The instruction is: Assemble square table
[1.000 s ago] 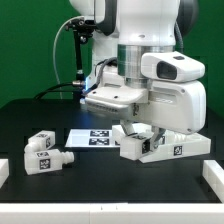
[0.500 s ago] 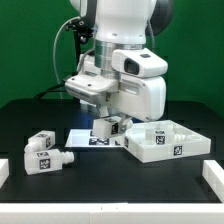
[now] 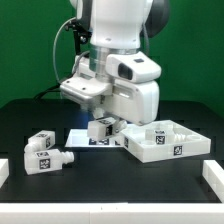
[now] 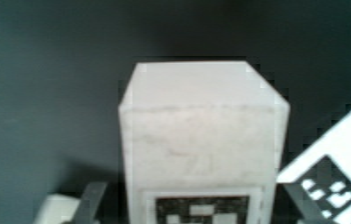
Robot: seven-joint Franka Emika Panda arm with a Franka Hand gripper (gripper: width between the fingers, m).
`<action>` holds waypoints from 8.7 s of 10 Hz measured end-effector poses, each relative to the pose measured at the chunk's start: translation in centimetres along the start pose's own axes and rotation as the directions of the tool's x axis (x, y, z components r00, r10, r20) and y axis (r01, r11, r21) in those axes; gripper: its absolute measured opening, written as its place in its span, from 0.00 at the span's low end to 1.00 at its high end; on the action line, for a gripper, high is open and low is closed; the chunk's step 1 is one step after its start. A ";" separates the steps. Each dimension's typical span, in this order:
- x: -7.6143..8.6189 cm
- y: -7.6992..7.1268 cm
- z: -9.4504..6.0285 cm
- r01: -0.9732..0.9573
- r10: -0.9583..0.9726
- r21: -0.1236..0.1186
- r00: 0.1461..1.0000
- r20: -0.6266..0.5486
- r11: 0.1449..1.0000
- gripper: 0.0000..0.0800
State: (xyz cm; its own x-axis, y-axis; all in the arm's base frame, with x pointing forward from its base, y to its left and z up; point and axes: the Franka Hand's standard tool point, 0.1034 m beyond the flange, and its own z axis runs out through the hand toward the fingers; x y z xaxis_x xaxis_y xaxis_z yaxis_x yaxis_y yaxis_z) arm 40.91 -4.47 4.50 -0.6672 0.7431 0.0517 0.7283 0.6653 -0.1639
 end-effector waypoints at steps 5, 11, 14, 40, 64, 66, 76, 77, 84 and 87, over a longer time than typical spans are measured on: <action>0.4 -3.7 3.4 -0.049 0.050 0.030 0.997 -0.064 0.998 0.35; -1.1 -4.0 4.3 -0.040 0.042 0.024 0.996 -0.080 0.999 0.35; -1.1 -4.0 4.4 -0.041 0.042 0.024 0.996 -0.080 0.999 0.70; 3.7 2.3 -1.1 -0.861 0.842 0.084 -0.509 -0.178 -0.502 0.81; 5.2 3.3 3.7 -0.949 0.905 0.045 -0.310 -0.291 -0.311 0.50; 5.2 3.4 3.7 -0.950 0.905 0.045 -0.310 -0.291 -0.310 0.09; 0.5 3.7 -3.4 -0.773 0.753 0.148 -0.634 -0.176 -0.616 0.06; 0.5 3.7 -3.3 -0.773 0.753 0.149 -0.634 -0.175 -0.616 0.06; -3.4 7.6 1.3 -0.661 0.654 0.213 -0.748 -0.114 -0.719 0.06; -3.3 7.6 1.6 -0.668 0.661 0.213 -0.742 -0.111 -0.713 0.06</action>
Offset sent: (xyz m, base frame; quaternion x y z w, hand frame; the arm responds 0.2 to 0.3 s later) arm 0.0000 0.0000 0.0000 0.0000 0.0000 0.0000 1.0000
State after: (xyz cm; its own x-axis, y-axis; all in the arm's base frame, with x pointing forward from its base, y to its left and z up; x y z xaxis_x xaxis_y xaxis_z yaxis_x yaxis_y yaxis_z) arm 48.41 -1.92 1.55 0.9939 -0.1033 -0.0377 -0.1073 -0.9861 -0.1272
